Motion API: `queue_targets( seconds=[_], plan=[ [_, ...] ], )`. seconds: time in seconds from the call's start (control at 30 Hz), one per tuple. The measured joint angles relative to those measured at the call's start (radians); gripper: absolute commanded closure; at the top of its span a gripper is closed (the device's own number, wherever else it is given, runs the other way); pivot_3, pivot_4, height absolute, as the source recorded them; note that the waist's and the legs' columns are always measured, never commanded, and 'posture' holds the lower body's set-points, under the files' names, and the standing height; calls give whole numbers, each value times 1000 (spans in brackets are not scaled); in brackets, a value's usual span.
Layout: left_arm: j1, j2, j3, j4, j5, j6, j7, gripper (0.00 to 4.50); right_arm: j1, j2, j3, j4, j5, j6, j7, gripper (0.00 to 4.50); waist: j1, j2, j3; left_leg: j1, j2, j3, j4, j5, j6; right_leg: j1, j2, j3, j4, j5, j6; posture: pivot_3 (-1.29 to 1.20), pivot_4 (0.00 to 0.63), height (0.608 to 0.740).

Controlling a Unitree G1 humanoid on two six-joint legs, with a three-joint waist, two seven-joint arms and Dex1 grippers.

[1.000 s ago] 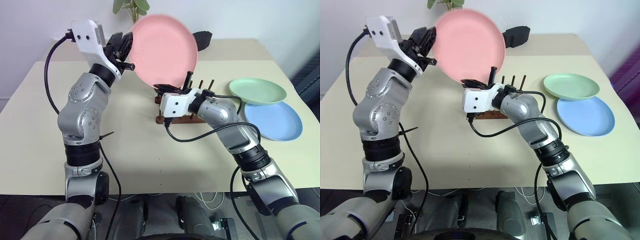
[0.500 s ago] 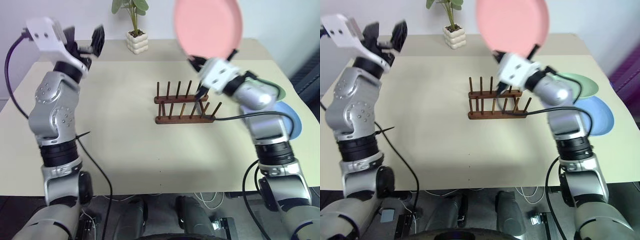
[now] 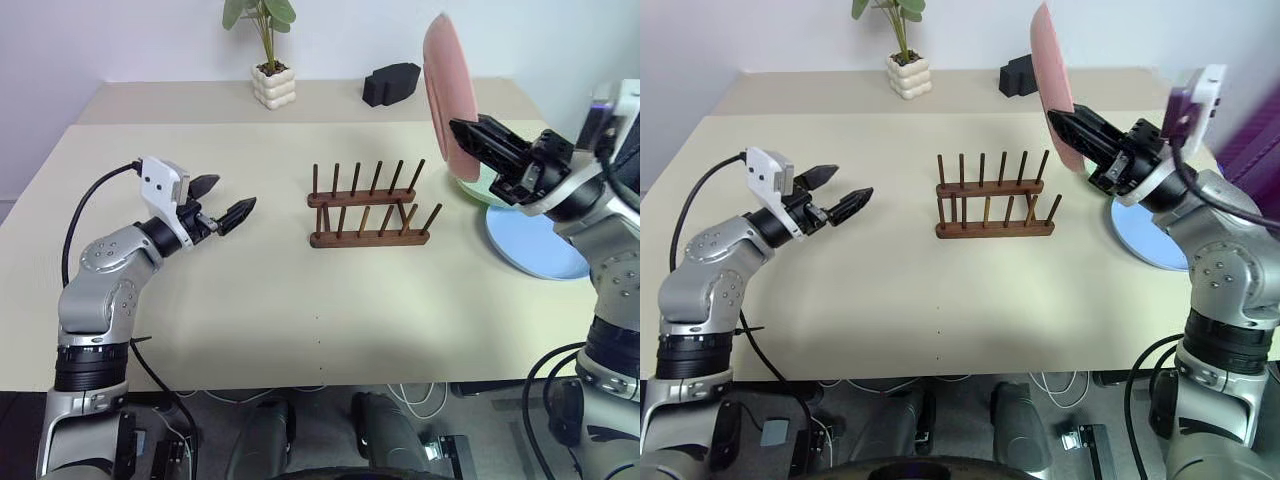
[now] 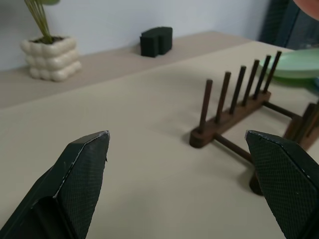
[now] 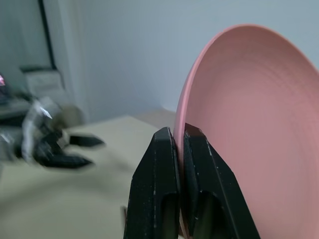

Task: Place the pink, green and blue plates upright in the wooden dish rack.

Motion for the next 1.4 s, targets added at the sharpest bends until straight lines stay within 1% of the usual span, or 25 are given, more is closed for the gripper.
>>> queue_targets(
  seconds=[0.17,0.3,0.47,0.8,1.0,1.4],
  plan=[
    [66,36,-26,-13,0,-10,-103,15,11,8,-27,2,165,89,-78,4500,1,0,0,-1,0,0,0,0,0,-1,-1,0,0,0,0,0,150,740],
    [105,44,-58,-36,0,-25,-165,15,12,15,-27,5,226,108,-114,4500,2,0,0,-1,0,1,0,0,1,-1,-1,0,0,0,0,0,150,740],
    [126,49,-94,-68,1,-26,-203,15,11,23,6,59,213,111,-145,4500,1,0,0,-1,0,1,0,0,1,-1,-1,0,0,0,-1,0,150,740],
    [139,43,-100,-71,3,-26,-189,15,-25,23,8,149,219,118,-146,4500,1,1,0,-1,0,1,0,0,1,-1,0,0,0,0,0,0,150,740],
    [146,34,-104,-74,6,-26,-178,15,-27,24,8,170,244,132,-152,4500,1,1,0,-1,0,1,0,0,1,-1,0,0,0,0,0,0,150,740],
    [145,31,-123,-74,10,-26,-172,15,-27,65,-13,269,259,135,-235,4500,1,1,1,-1,0,1,0,0,1,-1,0,0,0,0,0,0,150,740]
  ],
)
